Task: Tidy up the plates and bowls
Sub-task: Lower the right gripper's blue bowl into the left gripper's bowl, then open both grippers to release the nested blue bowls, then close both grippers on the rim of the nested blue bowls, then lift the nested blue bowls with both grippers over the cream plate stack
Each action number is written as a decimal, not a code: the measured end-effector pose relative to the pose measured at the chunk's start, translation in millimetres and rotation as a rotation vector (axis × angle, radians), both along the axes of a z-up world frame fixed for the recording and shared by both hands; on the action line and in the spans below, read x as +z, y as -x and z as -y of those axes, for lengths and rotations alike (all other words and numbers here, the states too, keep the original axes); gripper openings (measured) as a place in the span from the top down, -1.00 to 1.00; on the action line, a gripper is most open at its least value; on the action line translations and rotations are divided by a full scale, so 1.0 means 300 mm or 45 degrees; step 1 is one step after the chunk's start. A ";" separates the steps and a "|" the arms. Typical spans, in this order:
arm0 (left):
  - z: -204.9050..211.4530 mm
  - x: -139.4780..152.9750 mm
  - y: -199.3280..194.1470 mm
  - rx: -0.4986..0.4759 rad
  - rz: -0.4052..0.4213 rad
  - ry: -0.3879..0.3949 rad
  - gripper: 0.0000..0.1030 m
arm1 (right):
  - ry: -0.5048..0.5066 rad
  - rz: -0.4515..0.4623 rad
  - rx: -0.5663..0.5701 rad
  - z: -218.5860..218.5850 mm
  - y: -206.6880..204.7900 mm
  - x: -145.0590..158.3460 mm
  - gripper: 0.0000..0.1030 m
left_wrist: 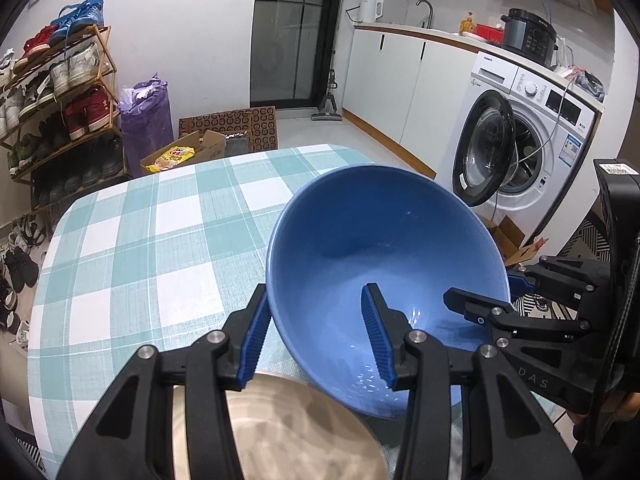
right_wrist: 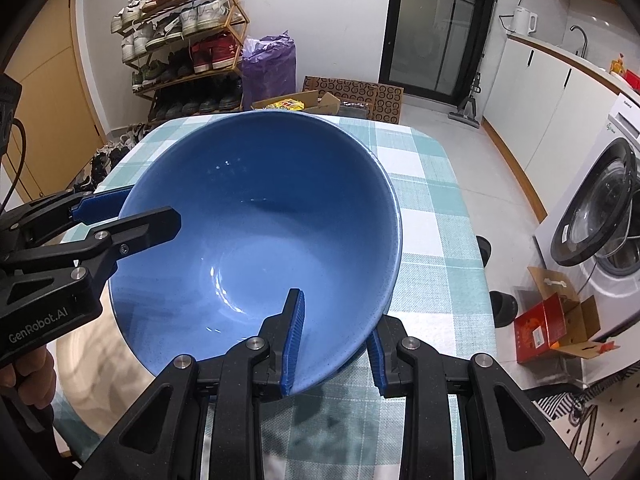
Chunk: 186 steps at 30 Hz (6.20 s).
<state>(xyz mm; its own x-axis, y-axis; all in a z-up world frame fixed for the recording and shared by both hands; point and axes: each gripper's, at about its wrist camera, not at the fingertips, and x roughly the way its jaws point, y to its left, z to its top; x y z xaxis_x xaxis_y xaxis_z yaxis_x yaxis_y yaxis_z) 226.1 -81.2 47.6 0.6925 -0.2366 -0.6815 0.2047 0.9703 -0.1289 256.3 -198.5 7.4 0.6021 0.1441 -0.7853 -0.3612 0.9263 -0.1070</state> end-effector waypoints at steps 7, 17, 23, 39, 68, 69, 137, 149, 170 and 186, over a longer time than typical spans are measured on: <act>0.003 -0.003 -0.002 -0.013 -0.014 -0.011 0.13 | 0.020 -0.003 0.008 -0.007 -0.005 -0.008 0.33; -0.013 -0.009 -0.001 0.012 -0.017 -0.031 -0.25 | -0.015 0.030 -0.004 0.029 0.008 0.009 -0.13; -0.035 -0.022 -0.012 0.053 -0.028 -0.017 -0.61 | -0.089 0.058 -0.016 0.078 0.019 0.023 -0.65; -0.014 -0.088 -0.056 0.069 -0.094 0.022 -0.81 | -0.313 0.116 -0.051 0.185 0.012 -0.030 -0.98; -0.004 -0.129 -0.099 0.108 -0.225 0.176 -0.72 | -0.712 -0.107 -0.101 0.264 -0.080 -0.141 -0.54; -0.007 -0.131 -0.099 0.107 -0.228 0.183 -0.64 | -0.713 -0.110 -0.095 0.258 -0.079 -0.144 -0.53; 0.010 -0.028 0.014 0.115 -0.137 0.067 0.29 | -0.692 -0.018 0.038 0.213 0.009 -0.045 0.02; -0.009 0.039 0.083 0.124 -0.082 0.049 0.29 | -0.687 0.012 0.076 0.188 0.071 0.018 0.02; -0.157 0.039 0.213 0.236 -0.058 0.077 0.29 | -0.636 0.003 0.217 0.029 0.167 0.050 0.02; -0.298 -0.016 0.309 0.349 -0.070 0.068 0.29 | -0.589 -0.042 0.335 -0.144 0.227 -0.006 0.02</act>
